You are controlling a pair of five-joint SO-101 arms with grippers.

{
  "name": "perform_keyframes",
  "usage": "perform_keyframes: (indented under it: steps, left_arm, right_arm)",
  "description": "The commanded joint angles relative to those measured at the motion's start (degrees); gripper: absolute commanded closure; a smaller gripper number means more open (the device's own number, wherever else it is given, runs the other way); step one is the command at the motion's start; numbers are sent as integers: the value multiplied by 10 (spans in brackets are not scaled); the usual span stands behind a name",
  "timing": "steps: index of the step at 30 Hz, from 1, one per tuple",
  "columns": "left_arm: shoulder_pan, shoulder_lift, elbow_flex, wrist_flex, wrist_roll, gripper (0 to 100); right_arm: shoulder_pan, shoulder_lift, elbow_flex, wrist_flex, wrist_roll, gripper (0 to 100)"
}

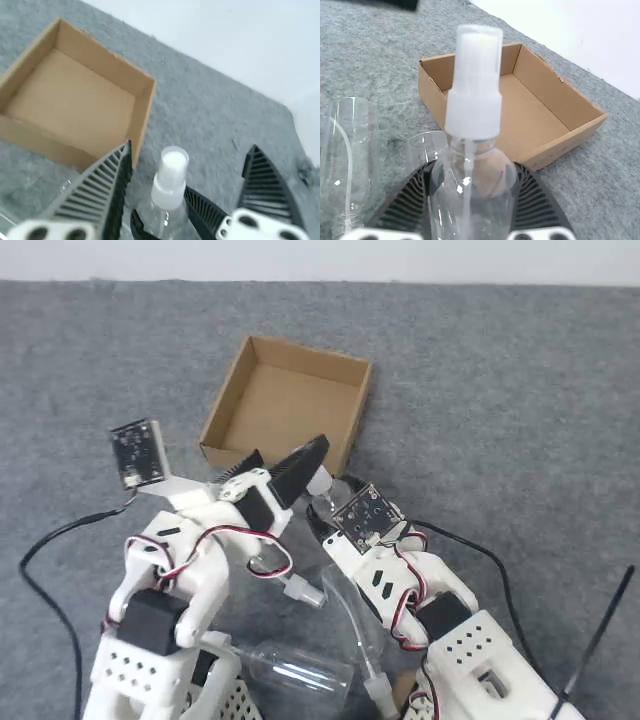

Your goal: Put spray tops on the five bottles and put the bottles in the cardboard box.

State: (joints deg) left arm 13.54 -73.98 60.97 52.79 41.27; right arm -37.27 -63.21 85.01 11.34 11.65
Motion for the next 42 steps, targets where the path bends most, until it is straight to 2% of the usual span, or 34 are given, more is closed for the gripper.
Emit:
perform_keyframes:
  steps: [1, 8, 21, 35, 42]
  left_arm:
    - [-17, -11, -42, 1, 33, 671]
    - [-68, -11, -26, -35, 55, 672]
    - [-108, -11, 26, -106, 55, 673]
    - [-105, -10, 36, -110, 55, 673]
    - [-102, -11, 77, -163, 54, 673]
  right_arm:
    - [11, -19, -7, -11, -2, 991]
    - [7, -19, -11, -12, -2, 991]
    - [7, -20, -33, -16, -2, 991]
    - [-10, -20, -33, -69, -3, 991]
    - [-31, -20, -34, -69, -3, 991]
